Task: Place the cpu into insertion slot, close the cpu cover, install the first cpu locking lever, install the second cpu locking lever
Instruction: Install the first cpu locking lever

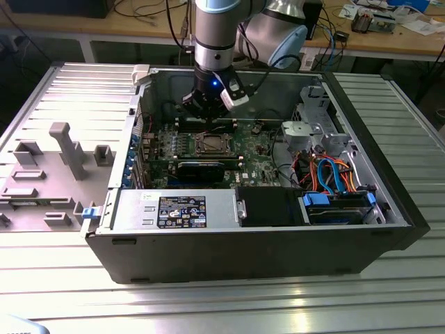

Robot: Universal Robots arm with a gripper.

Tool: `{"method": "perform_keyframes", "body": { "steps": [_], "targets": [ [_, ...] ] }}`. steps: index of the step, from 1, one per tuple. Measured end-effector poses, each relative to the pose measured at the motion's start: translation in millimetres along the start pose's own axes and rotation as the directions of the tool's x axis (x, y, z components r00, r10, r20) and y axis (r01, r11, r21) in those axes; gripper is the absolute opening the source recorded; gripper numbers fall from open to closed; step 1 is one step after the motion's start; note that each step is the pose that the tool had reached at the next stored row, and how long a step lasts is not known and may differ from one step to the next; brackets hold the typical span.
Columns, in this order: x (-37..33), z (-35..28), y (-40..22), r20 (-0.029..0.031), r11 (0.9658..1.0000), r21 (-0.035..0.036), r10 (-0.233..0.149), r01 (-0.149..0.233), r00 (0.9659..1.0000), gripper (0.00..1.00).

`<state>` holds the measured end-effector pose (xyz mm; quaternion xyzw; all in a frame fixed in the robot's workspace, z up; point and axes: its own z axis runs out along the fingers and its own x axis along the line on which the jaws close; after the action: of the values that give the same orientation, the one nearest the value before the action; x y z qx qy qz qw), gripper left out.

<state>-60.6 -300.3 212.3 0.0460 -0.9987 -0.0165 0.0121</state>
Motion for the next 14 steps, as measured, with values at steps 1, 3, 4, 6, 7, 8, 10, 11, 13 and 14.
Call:
{"method": "perform_keyframes", "body": {
  "steps": [1,3,4,6,7,8,10,11,13,14],
  "targets": [
    [-2.0,0.4,-0.2,0.0000,1.0000,-0.0001,0.000,0.000,1.0000,0.11],
    [-5.9,1.1,-0.6,-0.0001,1.0000,-0.0002,0.000,0.000,1.0000,0.11],
    [-7.2,1.4,-0.7,-0.0003,1.0000,-0.0001,0.000,0.000,1.0000,0.11],
    [-10.1,2.1,-1.0,-0.0006,1.0000,0.0000,0.000,0.000,1.0000,0.11],
    [-11.5,2.4,-1.1,-0.0006,1.0000,0.0000,0.000,0.000,1.0000,0.11],
    [-12.8,2.9,-1.3,-0.0006,1.0000,-0.0002,0.000,0.000,1.0000,0.11],
    [-16.0,4.0,-1.6,-0.0007,1.0000,-0.0002,-0.001,0.001,1.0000,0.11],
    [-17.3,4.5,-1.8,-0.0009,1.0000,-0.0002,-0.001,0.001,1.0000,0.11],
    [-18.9,5.3,-1.9,-0.0009,1.0000,-0.0002,-0.001,0.001,1.0000,0.11],
    [-19.8,5.8,-2.0,-0.0009,1.0000,-0.0002,-0.001,0.001,1.0000,0.11]
  ]
}}
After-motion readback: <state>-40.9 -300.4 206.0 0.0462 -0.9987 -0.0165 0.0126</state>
